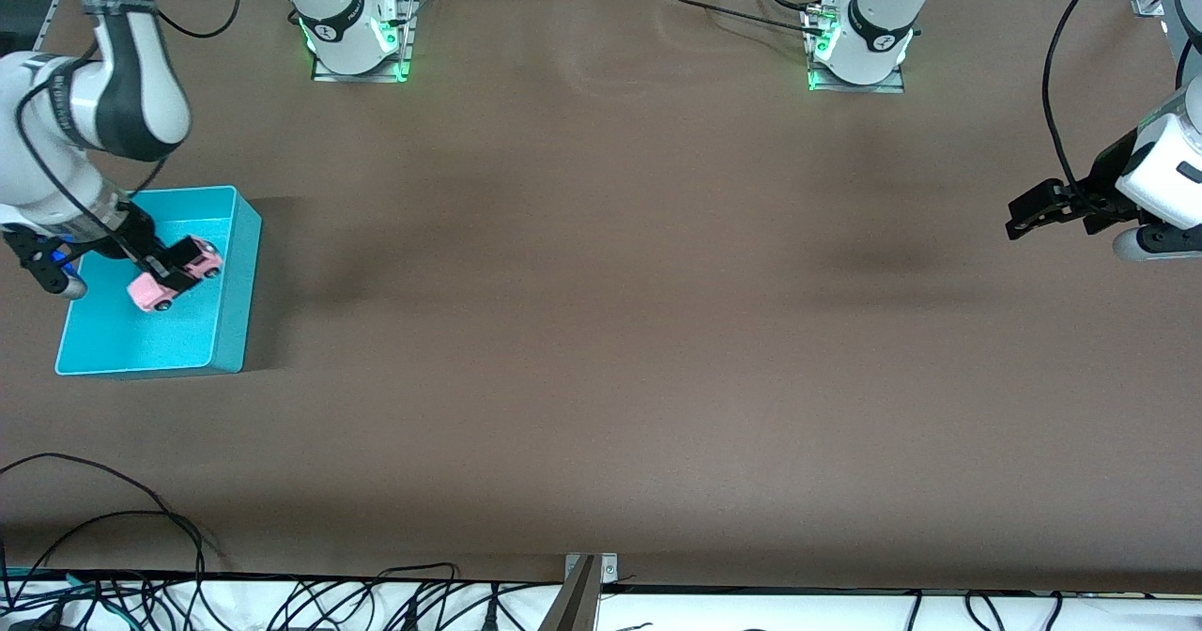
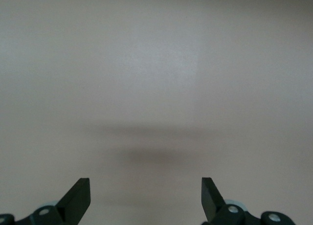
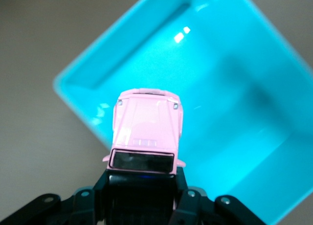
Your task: Wind and store pink jeep toy
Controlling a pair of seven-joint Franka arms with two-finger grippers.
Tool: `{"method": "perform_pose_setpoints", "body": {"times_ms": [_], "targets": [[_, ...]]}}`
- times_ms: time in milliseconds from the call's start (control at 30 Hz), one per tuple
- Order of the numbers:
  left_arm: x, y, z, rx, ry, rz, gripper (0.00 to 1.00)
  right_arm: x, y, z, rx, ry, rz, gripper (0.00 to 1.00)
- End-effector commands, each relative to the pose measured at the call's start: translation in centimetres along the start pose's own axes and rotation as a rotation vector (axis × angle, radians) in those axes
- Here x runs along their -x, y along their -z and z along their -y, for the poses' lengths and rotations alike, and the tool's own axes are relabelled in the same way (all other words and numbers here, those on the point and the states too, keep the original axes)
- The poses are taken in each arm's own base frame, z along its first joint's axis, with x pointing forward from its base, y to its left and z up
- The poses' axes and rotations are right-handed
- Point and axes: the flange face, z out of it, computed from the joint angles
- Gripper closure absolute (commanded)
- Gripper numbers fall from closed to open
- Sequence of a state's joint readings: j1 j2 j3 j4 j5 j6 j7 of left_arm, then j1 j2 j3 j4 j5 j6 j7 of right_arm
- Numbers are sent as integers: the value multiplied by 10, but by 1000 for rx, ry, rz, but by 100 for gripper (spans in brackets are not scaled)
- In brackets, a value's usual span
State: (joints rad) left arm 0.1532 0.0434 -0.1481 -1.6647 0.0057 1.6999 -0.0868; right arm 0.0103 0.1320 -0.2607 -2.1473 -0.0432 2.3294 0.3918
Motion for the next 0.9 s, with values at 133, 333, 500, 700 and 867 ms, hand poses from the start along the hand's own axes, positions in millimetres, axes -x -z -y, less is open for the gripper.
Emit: {"method": "perform_pose_setpoints", "body": {"times_ms": [133,333,500,700,867], "targets": [[3,2,3,3,-22,-11,0,-18,-57,-67,81,333,94,100],[3,2,3,3,-22,-11,0,-18,-87,-93,111,313,149,100],[3,2,3,3,-22,-11,0,-17,-126,-123,169,363,207,100],[2,2,3,3,-22,-9,0,-17,-155,-136,187,373,205,100],[2,2,3,3,-22,-9,0,-17,-161,-135,187,360,199,97]]}}
